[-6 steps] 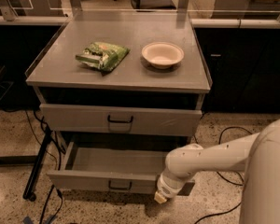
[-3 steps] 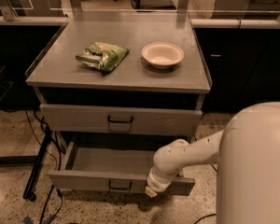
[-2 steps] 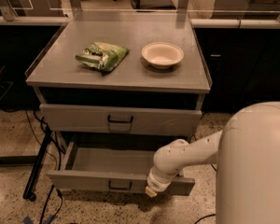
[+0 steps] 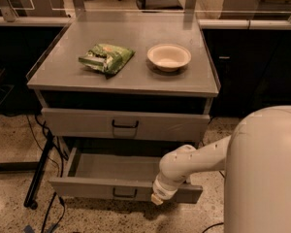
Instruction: Close middle drawer
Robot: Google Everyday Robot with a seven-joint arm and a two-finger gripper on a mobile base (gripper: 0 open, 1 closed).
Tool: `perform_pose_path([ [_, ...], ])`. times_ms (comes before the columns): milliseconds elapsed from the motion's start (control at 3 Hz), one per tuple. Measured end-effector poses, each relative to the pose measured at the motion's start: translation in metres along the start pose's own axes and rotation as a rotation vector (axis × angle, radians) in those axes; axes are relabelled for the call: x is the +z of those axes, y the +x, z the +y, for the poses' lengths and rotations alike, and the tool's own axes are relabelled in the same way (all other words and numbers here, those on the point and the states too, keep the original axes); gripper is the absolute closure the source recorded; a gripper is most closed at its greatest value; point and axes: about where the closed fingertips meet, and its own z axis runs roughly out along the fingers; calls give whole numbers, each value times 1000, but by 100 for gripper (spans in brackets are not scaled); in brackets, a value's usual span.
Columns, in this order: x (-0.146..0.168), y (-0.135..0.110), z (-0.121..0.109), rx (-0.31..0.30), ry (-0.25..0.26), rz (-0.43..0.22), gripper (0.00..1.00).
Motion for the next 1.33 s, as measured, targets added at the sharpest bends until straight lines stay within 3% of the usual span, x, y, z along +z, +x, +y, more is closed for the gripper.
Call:
perform_pose_path([
  [667,0,0,0,0,0,0,0],
  [1000,0,0,0,0,0,0,1],
  [1333,0,0,0,0,0,0,22],
])
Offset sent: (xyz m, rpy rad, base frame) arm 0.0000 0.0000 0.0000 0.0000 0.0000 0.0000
